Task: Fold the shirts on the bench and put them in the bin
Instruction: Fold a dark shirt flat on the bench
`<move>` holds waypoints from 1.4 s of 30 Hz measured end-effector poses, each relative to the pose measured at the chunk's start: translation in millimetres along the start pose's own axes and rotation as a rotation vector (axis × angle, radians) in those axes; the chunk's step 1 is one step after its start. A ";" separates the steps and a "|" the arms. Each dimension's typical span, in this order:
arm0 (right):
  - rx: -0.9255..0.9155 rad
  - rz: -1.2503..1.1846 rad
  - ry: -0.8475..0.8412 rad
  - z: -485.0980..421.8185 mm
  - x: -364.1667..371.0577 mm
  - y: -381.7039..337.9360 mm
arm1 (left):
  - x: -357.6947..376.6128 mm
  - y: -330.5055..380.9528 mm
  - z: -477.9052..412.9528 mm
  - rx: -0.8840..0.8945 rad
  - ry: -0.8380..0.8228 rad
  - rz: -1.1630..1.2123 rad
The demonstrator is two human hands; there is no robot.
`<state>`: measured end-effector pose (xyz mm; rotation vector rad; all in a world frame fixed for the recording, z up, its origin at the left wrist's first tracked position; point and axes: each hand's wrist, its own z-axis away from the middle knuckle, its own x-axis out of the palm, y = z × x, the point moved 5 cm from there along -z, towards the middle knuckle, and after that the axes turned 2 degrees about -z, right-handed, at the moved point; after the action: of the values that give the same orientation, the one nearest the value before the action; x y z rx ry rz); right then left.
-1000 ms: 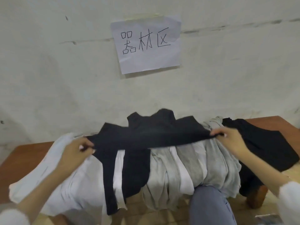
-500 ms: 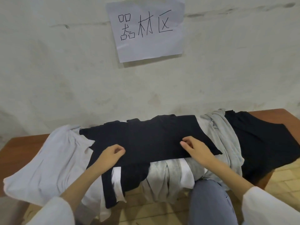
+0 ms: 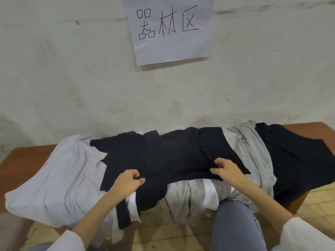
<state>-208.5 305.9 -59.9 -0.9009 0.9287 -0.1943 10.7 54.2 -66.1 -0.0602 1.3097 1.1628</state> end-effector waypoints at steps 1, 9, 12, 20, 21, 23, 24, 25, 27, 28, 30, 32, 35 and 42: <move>0.024 0.028 -0.023 -0.5 2.7 2.4 | 0.7 0.4 -0.3 0.009 0.009 -0.026; -0.073 0.146 0.306 -43.7 -8.3 -52.9 | -34.2 37.4 -53.3 0.146 0.374 -0.146; -0.229 0.317 0.270 -75.5 2.8 -87.4 | -33.3 50.0 -96.3 0.230 0.256 -0.417; -0.228 0.516 0.083 -118.5 41.7 -67.0 | -26.8 55.2 -150.1 0.041 0.200 -0.308; -0.220 0.419 0.182 -120.8 35.1 -67.4 | -28.8 56.2 -155.6 -0.002 0.190 -0.118; -0.188 0.268 0.313 -127.9 21.9 -68.9 | -32.8 60.2 -160.3 -0.042 0.176 0.199; -0.189 0.255 0.327 -132.1 17.9 -70.5 | -33.9 63.6 -160.7 -0.036 0.169 0.271; -0.206 0.269 0.325 -135.3 16.4 -72.4 | -33.5 65.1 -159.7 -0.028 0.159 0.314; -0.266 0.265 0.366 -138.4 12.9 -78.8 | -33.3 65.3 -157.5 -0.009 0.183 0.366; -0.296 0.228 0.414 -138.5 9.9 -82.3 | -35.2 63.7 -156.9 0.011 0.241 0.342; -0.322 0.167 0.495 -139.5 6.1 -83.9 | -38.9 58.2 -155.8 0.028 0.342 0.259; -0.286 0.278 0.468 -142.2 11.3 -80.1 | -35.9 55.9 -155.1 -0.006 0.303 0.196; -0.261 0.360 0.527 -130.7 18.4 -75.7 | -29.7 61.0 -144.7 -0.042 0.383 -0.038; -0.298 0.639 0.094 -117.1 55.2 -58.2 | 49.4 87.5 -96.3 0.329 0.239 -0.596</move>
<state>-251.2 172.5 -82.7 -0.8251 1.3094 0.4636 -126.1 67.2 -88.1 -0.3328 1.5381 0.4369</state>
